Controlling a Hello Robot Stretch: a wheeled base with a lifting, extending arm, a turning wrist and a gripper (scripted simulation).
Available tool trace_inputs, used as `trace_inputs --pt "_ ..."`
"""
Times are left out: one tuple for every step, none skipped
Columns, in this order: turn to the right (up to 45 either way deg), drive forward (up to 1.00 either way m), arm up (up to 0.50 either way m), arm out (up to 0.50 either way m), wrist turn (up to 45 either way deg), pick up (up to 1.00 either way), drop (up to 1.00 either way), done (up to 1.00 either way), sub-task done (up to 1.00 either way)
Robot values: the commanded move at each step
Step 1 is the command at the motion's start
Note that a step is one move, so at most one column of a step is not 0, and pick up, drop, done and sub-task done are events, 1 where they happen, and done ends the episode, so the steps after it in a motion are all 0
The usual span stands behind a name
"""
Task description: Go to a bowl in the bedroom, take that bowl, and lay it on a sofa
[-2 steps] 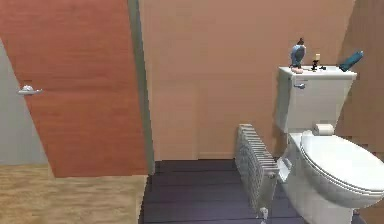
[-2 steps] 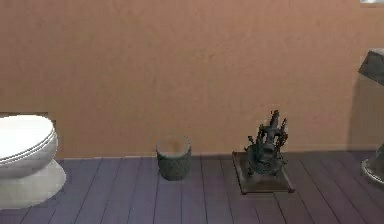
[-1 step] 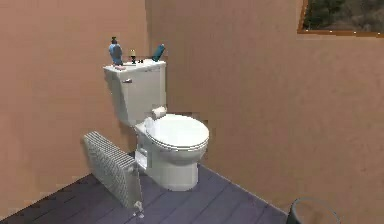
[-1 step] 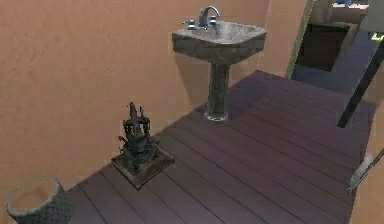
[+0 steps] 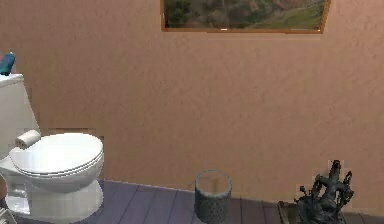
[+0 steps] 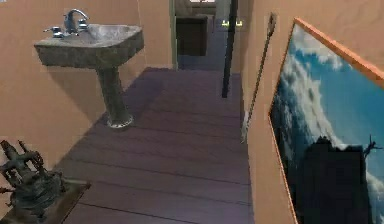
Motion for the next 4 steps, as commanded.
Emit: trace_inputs --pt "0.0 0.25 0.00 0.00 0.0 0.00 0.00 0.00 0.00" --pt "-42.0 0.00 0.00 0.00 0.0 0.00 0.00 0.00 0.00" --pt "0.0 0.30 0.00 0.00 0.0 0.00 0.00 0.00 0.00" --pt "-45.0 0.00 0.00 0.00 0.0 0.00 0.00 0.00 0.00"
